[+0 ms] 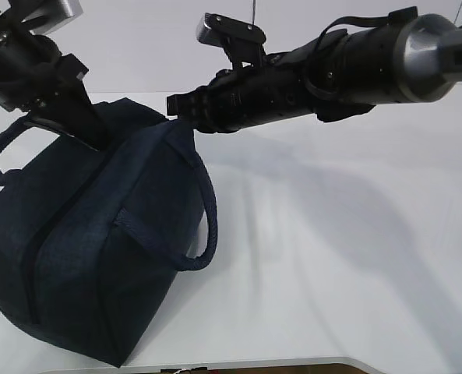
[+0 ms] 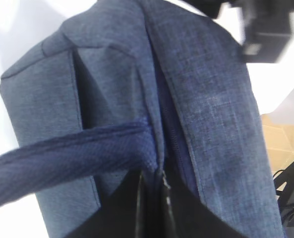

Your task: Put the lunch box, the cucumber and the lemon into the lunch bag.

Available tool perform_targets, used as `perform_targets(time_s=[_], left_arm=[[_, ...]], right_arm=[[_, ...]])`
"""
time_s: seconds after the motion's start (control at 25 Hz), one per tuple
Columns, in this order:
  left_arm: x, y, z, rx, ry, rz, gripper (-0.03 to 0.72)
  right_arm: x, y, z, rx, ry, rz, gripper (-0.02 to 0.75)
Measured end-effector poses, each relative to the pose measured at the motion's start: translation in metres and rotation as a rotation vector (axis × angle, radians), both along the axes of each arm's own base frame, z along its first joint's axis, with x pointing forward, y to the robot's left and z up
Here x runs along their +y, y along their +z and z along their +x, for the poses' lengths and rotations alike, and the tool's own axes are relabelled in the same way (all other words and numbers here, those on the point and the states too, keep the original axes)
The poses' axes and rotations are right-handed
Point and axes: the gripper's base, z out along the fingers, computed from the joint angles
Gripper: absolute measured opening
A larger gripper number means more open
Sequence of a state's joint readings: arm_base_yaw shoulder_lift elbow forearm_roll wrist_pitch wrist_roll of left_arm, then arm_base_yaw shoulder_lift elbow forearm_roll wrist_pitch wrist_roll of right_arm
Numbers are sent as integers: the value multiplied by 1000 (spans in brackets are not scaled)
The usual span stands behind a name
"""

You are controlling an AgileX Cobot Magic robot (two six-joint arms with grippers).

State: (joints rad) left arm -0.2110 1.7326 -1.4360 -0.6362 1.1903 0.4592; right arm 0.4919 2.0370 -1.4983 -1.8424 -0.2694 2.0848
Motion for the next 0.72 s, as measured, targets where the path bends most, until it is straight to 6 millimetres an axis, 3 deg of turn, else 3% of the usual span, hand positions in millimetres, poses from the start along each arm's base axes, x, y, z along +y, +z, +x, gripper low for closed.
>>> perform_targets(time_s=[0.36,0.72], left_arm=[[1,5,-3,-19,-20,3,-14],[1,4,-4,-23,-27,11,-15]], right_arm=[[3,-25,5,55,-2,-10,5],[4,-25,5,53,3,-12,5]])
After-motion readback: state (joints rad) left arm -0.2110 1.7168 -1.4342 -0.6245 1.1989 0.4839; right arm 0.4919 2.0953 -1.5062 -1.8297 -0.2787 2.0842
